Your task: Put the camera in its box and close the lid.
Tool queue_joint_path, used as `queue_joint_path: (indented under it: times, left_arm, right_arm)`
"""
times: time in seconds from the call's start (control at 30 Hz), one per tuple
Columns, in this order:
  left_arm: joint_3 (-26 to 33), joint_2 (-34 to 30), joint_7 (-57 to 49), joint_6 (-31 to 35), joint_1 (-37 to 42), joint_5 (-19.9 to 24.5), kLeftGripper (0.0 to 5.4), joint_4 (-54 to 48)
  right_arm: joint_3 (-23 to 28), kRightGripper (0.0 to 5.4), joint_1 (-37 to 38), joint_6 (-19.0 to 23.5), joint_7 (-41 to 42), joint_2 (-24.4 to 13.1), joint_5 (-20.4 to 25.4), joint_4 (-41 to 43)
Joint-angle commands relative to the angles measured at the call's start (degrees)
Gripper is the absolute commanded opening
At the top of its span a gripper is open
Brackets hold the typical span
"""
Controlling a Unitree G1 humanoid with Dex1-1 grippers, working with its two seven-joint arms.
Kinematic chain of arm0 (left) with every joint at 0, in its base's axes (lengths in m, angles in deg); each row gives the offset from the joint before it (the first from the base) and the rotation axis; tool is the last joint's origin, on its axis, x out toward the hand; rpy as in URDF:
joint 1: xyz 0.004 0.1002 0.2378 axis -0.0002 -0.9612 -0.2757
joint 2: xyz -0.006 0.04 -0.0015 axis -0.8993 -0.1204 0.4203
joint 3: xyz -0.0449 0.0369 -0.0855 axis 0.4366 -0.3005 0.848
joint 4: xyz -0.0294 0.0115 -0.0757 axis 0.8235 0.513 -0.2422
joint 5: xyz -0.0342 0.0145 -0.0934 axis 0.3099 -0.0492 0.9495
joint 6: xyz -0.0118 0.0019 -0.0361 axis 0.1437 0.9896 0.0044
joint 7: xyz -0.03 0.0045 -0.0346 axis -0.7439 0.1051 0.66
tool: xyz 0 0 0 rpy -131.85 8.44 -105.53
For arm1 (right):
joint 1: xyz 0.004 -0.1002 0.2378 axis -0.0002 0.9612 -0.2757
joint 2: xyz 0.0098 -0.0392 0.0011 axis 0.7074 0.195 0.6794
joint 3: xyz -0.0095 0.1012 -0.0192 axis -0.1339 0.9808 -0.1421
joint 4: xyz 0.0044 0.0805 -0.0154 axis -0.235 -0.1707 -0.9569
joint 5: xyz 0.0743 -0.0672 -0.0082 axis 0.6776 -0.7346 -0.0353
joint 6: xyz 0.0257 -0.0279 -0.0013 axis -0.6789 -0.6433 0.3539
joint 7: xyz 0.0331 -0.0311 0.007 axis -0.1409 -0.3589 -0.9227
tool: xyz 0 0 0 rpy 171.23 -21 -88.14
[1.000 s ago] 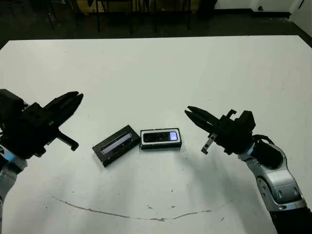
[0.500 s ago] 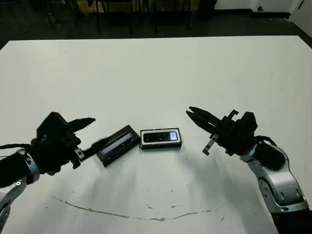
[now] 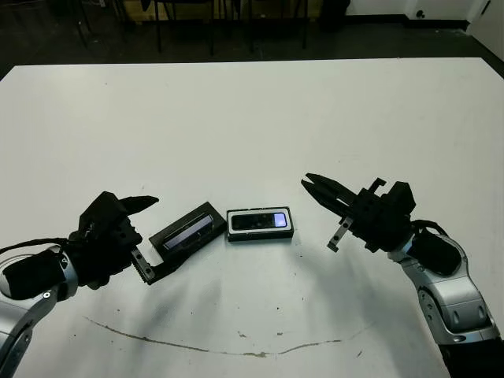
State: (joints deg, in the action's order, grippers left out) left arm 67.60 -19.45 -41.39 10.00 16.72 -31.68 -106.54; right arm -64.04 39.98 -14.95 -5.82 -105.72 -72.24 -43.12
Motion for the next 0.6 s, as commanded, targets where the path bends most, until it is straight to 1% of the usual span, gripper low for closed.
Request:
queue_joint_path:
  times: [0.03, 0.2, 0.3, 0.4, 0.5, 0.6]
  left_arm:
    - [-1.0, -0.2, 0.2, 0.3, -0.2, -0.4, 5.38, 1.4]
    - [-1.9, -0.1, 0.4, -0.5, 0.4, -0.8, 5.38, 3.4]
    - [-1.9, 0.7, 0.6, -0.9, 0.8, -0.3, 5.38, 5.1]
    - [-2.2, 0.9, 0.9, -1.6, 1.1, -0.3, 5.38, 6.4]
    - [-2.7, 1.1, 1.1, -2.6, 1.4, -0.6, 5.38, 7.7]
    - [-3.0, 1.2, 0.5, -2.3, 1.8, -1.0, 5.38, 7.9]
  right_arm:
    - [0.2, 0.0, 0.3, 0.1, 0.6, -0.8, -0.3, -1.0]
    - [0.3, 0.0, 0.1, -1.1, 1.0, -0.6, -0.3, -1.8]
    - [0.2, 0.0, -0.3, -4.1, 1.9, -0.2, -0.2, -3.7]
    - [0.2, 0.0, -0.4, -4.9, 2.0, -0.1, -0.2, -4.7]
    - [0.2, 0.0, -0.3, -4.8, 1.9, -0.3, -0.3, -4.4]
    - [0.2, 0.0, -0.2, -5.3, 1.7, -0.2, -0.4, -4.7]
